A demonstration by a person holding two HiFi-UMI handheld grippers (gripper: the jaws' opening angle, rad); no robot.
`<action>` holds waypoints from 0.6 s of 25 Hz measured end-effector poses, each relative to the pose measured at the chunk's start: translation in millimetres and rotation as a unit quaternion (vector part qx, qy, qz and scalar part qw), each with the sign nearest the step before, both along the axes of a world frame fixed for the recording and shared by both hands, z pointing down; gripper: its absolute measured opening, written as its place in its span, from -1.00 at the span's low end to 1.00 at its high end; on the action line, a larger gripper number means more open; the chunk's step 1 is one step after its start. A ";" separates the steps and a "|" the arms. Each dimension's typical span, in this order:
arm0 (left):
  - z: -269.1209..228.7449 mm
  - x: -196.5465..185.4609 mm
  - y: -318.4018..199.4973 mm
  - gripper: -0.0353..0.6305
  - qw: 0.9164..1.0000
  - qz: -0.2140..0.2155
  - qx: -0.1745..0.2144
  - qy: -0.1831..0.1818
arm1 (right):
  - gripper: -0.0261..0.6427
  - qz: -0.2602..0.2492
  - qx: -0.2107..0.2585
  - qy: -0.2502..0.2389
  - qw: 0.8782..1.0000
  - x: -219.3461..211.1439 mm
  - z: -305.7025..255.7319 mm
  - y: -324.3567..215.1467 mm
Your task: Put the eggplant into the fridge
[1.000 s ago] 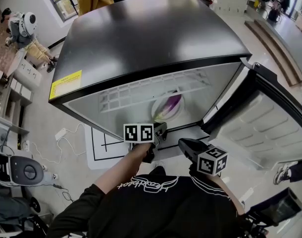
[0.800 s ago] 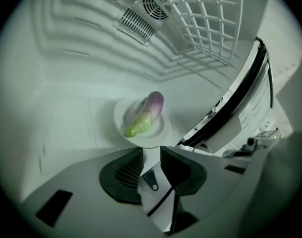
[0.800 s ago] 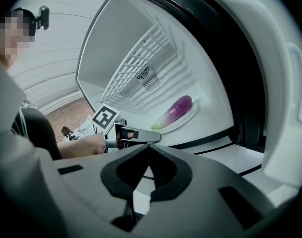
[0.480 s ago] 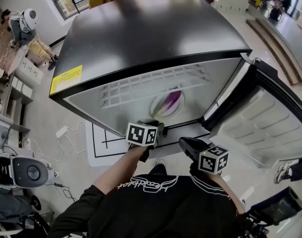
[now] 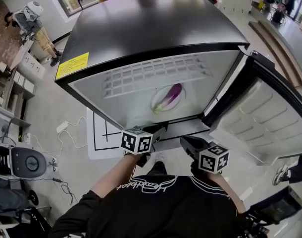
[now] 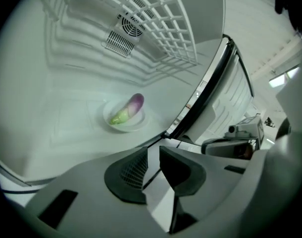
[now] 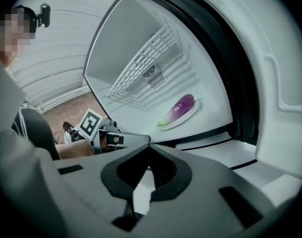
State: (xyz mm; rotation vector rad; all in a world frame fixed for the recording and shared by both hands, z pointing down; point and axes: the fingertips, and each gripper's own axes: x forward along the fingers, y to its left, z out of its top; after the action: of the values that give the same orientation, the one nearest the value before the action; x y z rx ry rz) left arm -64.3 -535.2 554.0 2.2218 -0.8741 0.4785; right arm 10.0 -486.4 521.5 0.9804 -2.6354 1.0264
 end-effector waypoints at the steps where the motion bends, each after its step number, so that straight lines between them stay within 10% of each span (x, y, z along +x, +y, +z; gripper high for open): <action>1: -7.0 2.3 8.8 -0.68 1.000 0.002 0.006 0.017 | -0.90 -0.003 0.006 0.009 1.000 0.0 -1.5 4.1; 15: -118.3 15.8 149.5 -0.87 0.978 0.057 0.144 0.141 | -0.90 -0.128 0.207 0.082 0.967 -9.3 -60.2 87.9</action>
State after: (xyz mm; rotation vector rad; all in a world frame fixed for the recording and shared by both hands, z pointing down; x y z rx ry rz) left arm -48.5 -385.8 435.7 2.5361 -0.7023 0.0826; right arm 0.7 -398.6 461.3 0.7216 -2.7911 0.3301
